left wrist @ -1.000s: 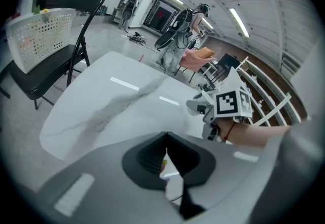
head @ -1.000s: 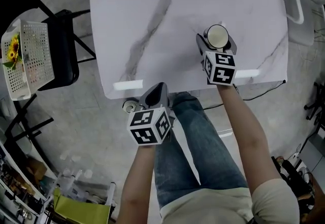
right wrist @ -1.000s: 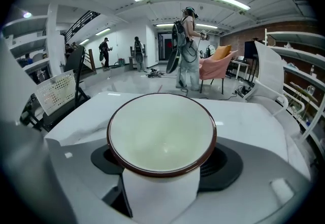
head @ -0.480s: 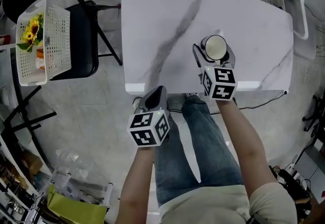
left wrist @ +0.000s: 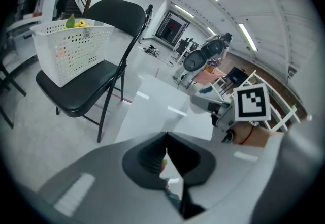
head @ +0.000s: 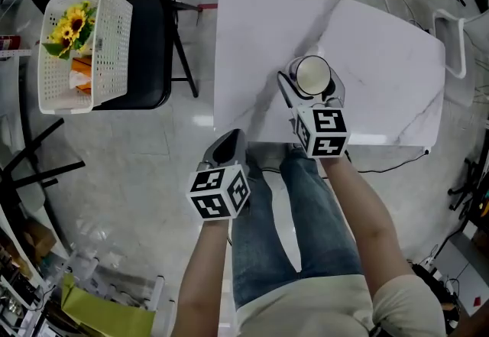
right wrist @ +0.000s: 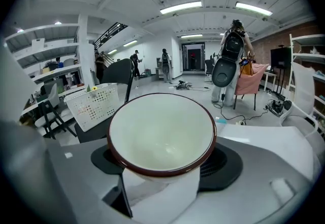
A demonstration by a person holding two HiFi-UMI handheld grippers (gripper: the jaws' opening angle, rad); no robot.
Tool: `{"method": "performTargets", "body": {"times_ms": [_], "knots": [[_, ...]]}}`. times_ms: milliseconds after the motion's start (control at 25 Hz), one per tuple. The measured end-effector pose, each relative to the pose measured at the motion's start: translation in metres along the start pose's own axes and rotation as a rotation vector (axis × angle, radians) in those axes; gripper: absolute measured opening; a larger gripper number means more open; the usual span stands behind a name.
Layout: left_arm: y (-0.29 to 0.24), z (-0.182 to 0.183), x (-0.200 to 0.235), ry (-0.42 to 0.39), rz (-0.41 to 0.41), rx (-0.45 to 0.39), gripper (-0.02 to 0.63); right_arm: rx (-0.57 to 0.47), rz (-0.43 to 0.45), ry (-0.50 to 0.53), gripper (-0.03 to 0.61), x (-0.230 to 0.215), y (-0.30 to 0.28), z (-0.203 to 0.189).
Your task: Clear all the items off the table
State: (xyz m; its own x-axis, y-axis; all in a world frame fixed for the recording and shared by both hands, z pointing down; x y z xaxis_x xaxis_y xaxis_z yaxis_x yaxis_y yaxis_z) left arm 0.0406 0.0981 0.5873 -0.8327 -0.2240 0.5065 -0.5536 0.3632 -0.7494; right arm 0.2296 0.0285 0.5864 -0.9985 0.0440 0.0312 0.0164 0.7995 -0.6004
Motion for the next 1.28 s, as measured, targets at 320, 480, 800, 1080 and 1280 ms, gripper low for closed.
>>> {"method": "performTargets", "body": {"times_ms": [320,480,800,1080,1280], "knots": [[0.03,0.012,0.042,0.035,0.015,-0.025,0.009,-0.004,0.072,0.067,0.391,0.068,-0.013,0.023],[0.045,0.013,0.07,0.059,0.025,-0.032,0.008,-0.001,0.107,0.097,0.391,0.107,-0.022,0.029],[0.073,0.02,0.12,0.105,0.044,-0.06,0.009,0.008,0.184,0.166,0.391,0.181,-0.035,0.04],[0.092,0.025,0.163,0.144,0.059,-0.075,0.009,0.019,0.236,0.219,0.391,0.24,-0.053,0.052],[0.103,0.031,0.196,0.174,0.068,-0.092,0.008,0.026,0.263,0.264,0.391,0.277,-0.073,0.06]]}}
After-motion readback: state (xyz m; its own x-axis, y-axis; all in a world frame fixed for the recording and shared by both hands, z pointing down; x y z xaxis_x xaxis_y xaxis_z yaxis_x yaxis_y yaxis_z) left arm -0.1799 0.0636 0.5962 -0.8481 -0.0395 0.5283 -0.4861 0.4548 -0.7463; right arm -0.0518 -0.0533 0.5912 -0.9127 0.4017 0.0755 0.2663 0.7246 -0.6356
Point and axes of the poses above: the fingertips, and each gripper's own axes: y backward along the fingers, x to its left, z out of its top, the point moved 2 cm from there along y, backward along the fingers, and after that the axes turned 6 degrees about y, right-handed, at the moved point
